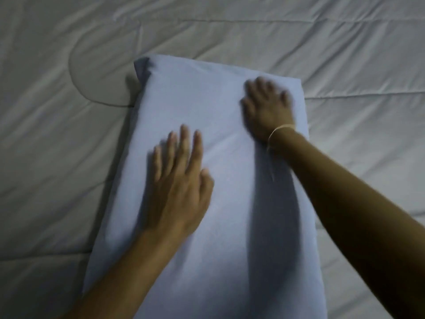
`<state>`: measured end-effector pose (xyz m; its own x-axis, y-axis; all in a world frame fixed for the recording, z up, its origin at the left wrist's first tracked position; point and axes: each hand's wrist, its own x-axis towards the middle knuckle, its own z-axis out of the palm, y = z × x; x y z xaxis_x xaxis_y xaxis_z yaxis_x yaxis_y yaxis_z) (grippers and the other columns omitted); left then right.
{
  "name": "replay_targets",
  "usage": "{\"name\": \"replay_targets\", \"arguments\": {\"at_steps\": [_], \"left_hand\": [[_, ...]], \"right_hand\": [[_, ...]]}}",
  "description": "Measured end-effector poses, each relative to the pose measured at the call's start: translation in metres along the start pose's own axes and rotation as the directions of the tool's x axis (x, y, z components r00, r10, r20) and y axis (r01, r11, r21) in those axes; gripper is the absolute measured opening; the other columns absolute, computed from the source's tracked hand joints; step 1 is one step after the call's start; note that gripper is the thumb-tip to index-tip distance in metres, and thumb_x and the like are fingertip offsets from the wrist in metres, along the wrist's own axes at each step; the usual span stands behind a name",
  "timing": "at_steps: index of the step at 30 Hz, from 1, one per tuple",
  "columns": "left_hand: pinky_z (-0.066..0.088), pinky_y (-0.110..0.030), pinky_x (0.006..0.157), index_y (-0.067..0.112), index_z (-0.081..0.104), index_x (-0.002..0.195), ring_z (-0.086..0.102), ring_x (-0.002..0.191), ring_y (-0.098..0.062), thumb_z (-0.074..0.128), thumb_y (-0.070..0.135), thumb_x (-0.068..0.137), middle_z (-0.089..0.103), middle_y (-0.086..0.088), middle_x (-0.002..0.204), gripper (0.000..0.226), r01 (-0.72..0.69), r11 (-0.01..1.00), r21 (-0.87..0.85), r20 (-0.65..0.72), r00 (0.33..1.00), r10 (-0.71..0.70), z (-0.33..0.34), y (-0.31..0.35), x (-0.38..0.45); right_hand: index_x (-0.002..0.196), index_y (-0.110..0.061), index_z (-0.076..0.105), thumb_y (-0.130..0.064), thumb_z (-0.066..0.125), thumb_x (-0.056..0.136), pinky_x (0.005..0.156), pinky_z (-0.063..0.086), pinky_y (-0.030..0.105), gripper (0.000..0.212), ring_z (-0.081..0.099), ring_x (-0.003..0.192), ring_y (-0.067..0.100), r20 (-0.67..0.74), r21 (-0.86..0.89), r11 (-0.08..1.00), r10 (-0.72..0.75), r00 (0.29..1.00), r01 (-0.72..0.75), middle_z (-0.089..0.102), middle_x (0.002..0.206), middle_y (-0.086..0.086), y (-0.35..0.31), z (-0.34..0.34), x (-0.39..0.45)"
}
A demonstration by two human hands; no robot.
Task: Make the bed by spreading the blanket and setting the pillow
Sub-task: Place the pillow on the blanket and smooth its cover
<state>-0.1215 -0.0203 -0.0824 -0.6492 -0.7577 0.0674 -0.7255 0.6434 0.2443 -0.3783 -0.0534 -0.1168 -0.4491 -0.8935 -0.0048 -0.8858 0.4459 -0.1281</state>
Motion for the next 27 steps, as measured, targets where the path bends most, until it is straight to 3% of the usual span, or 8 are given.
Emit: {"name": "replay_targets", "arguments": {"at_steps": [3, 4, 9, 14, 19, 23, 27], "left_hand": [[0.007, -0.052, 0.117, 0.012, 0.018, 0.151, 0.015, 0.145, -0.031, 0.015, 0.037, 0.088, 0.014, -0.013, 0.158, 0.068, -0.113, 0.993, 0.031, 0.055, 0.992, 0.111, 0.013, 0.009, 0.059], [0.005, -0.052, 0.117, 0.013, 0.015, 0.151, 0.012, 0.146, -0.029, 0.012, 0.037, 0.087, 0.012, -0.012, 0.159, 0.068, -0.121, 0.991, 0.056, 0.068, 0.991, 0.117, 0.017, 0.009, 0.078], [-0.002, -0.049, 0.118, 0.013, 0.008, 0.152, 0.003, 0.147, -0.025, 0.019, 0.033, 0.098, 0.005, -0.010, 0.160, 0.058, 0.008, 0.989, 0.145, 0.058, 0.998, -0.017, 0.029, -0.029, 0.144], [-0.004, -0.048, 0.118, 0.016, 0.009, 0.152, 0.000, 0.147, -0.026, 0.015, 0.035, 0.098, 0.004, -0.010, 0.160, 0.057, -0.039, 0.980, 0.194, 0.088, 0.996, 0.023, 0.029, -0.046, 0.147], [0.002, -0.048, 0.119, 0.015, 0.013, 0.151, 0.007, 0.147, -0.029, 0.017, 0.038, 0.097, 0.010, -0.012, 0.159, 0.059, -0.164, 0.972, 0.168, 0.081, 0.985, 0.152, 0.027, -0.037, 0.084], [0.012, -0.047, 0.118, 0.015, 0.022, 0.150, 0.016, 0.145, -0.033, 0.022, 0.048, 0.097, 0.018, -0.015, 0.157, 0.062, -0.275, 0.958, 0.083, 0.137, 0.955, 0.263, 0.022, -0.019, -0.019], [0.015, -0.048, 0.117, 0.016, 0.021, 0.151, 0.013, 0.146, -0.032, 0.024, 0.052, 0.098, 0.015, -0.013, 0.158, 0.064, -0.315, 0.947, 0.066, 0.203, 0.933, 0.297, 0.018, -0.006, -0.111]], "right_hand": [[0.148, -0.015, 0.024, -0.043, 0.022, 0.099, 0.117, 0.007, 0.057, 0.056, 0.012, 0.146, 0.032, -0.006, 0.057, 0.942, 0.331, 0.944, -0.330, 0.018, 0.158, 0.010, 0.033, -0.010, 0.033], [0.149, -0.014, 0.022, -0.041, 0.022, 0.100, 0.117, 0.004, 0.056, 0.056, 0.009, 0.147, 0.032, -0.019, 0.070, 0.937, 0.344, 0.939, -0.342, 0.015, 0.159, 0.010, 0.031, -0.014, 0.038], [0.150, -0.018, 0.019, -0.041, 0.022, 0.100, 0.117, 0.004, 0.052, 0.055, 0.008, 0.147, 0.028, -0.022, 0.081, 0.993, 0.090, 0.996, -0.088, 0.016, 0.159, 0.008, -0.010, 0.002, 0.024], [0.151, -0.014, 0.017, -0.046, 0.022, 0.099, 0.119, 0.001, 0.052, 0.062, 0.006, 0.148, 0.029, -0.042, 0.088, 0.954, 0.292, 0.956, -0.287, 0.013, 0.160, 0.010, 0.002, 0.001, 0.017], [0.153, -0.018, 0.009, -0.055, 0.020, 0.098, 0.119, 0.000, 0.049, 0.067, 0.001, 0.148, 0.028, 0.025, 0.102, 0.989, 0.107, 0.994, -0.109, 0.004, 0.161, 0.010, -0.039, 0.006, -0.053], [0.153, -0.023, 0.010, -0.057, 0.022, 0.097, 0.118, 0.002, 0.048, 0.066, 0.003, 0.148, 0.027, 0.063, 0.095, 0.977, 0.187, 0.980, -0.192, 0.005, 0.161, 0.008, -0.048, 0.007, -0.151], [0.153, -0.025, 0.008, -0.058, 0.019, 0.096, 0.120, 0.003, 0.048, 0.067, 0.003, 0.149, 0.026, 0.084, 0.070, 0.969, 0.232, 0.969, -0.238, 0.004, 0.161, 0.006, -0.056, 0.006, -0.251]]}}
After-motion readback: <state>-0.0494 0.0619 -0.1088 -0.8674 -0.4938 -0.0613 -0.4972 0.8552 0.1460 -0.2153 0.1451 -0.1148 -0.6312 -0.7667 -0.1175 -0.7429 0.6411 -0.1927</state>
